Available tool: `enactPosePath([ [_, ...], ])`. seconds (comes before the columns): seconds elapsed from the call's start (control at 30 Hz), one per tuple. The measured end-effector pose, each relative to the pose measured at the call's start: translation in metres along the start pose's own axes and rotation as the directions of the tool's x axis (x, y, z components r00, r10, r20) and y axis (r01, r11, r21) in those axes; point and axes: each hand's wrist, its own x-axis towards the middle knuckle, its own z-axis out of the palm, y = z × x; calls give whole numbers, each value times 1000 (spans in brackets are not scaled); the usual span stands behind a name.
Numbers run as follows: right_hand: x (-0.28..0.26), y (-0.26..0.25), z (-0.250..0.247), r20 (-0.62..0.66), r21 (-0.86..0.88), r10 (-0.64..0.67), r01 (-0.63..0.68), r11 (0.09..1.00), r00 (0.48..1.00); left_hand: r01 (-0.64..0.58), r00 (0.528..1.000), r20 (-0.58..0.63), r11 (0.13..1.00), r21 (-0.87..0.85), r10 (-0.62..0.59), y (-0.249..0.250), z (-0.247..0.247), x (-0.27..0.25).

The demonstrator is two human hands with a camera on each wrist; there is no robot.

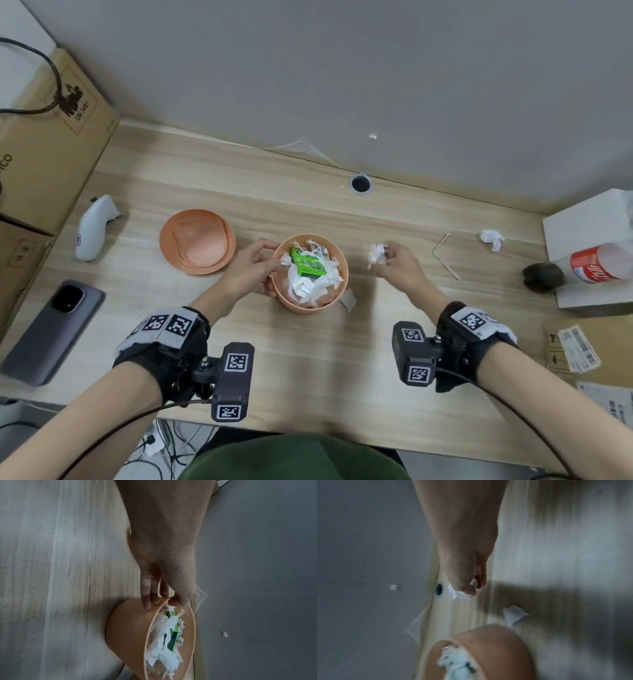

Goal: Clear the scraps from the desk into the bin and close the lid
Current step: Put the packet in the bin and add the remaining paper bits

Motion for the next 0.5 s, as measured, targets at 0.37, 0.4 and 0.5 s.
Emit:
enactPosePath([
  [0.37,-24,-75,-32,332,28,-256,262,965,908,-15,1000,17,1000,24,14,7,22,11],
  [0.4,-20,-63,-39,262,68,-216,205,976,941,-15,1000,12,1000,25,15,8,23,13],
  [0.5,-4,-10,-63,97,68,-45,38,997,994,-23,1000,6,999,30,23,11,31,19],
])
